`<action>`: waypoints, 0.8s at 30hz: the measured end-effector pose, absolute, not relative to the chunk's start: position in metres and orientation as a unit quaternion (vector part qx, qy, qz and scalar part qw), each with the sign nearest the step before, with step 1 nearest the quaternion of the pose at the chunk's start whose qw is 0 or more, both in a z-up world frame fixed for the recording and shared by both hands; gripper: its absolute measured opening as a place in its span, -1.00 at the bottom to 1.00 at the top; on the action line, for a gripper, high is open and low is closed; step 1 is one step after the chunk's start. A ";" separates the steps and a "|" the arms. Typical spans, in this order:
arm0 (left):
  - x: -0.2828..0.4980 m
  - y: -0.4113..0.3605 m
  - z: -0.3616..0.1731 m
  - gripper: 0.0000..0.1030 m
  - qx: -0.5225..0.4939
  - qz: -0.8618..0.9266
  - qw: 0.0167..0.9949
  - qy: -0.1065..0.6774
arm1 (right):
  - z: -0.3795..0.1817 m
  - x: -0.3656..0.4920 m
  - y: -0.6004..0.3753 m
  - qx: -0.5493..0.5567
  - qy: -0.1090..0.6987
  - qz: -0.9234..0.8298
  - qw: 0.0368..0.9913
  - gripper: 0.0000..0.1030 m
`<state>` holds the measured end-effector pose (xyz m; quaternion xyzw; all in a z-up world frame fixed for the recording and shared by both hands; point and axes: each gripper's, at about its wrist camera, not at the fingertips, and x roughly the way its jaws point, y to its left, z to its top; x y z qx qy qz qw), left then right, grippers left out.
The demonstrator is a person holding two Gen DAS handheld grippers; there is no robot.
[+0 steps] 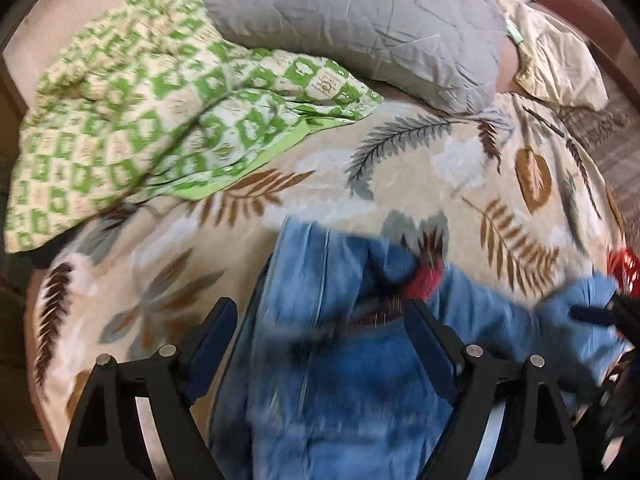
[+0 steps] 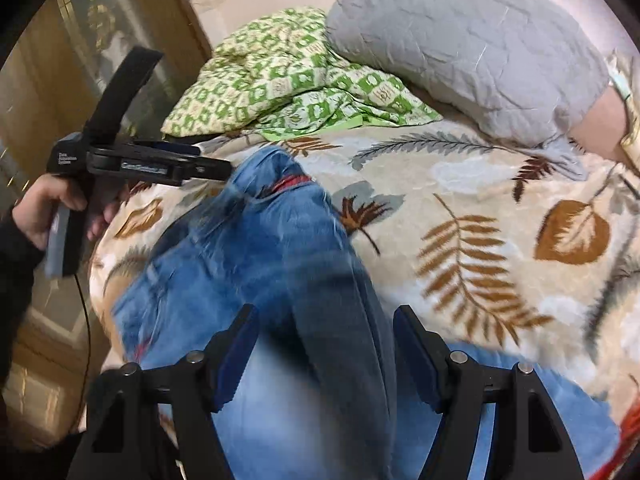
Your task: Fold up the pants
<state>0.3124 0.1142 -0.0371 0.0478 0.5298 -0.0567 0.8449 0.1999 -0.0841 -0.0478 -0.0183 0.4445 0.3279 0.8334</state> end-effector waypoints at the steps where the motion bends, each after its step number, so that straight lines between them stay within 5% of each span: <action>1: 0.325 0.112 -0.043 0.66 0.049 -0.056 0.842 0.535 | -0.050 0.211 -0.075 -0.015 0.447 0.326 0.833 0.41; 8: 0.377 0.109 -0.091 0.63 0.041 -0.070 0.803 0.591 | -0.071 0.265 -0.023 -0.010 0.467 0.328 0.821 0.37; 9: 0.375 0.109 -0.095 -0.21 0.029 -0.087 0.797 0.597 | -0.078 0.271 -0.017 -0.007 0.476 0.335 0.813 -0.24; 10: 0.372 0.108 -0.096 -0.82 0.027 -0.101 0.793 0.600 | -0.082 0.274 -0.012 -0.012 0.482 0.337 0.808 -0.93; 20: 0.195 0.121 0.010 -0.85 0.000 -0.174 0.867 0.467 | -0.039 0.154 -0.031 -0.064 0.386 0.420 0.819 -0.93; 24: 0.110 0.133 -0.008 -0.85 -0.008 -0.149 0.866 0.476 | -0.046 0.087 -0.030 -0.104 0.352 0.433 0.823 -0.93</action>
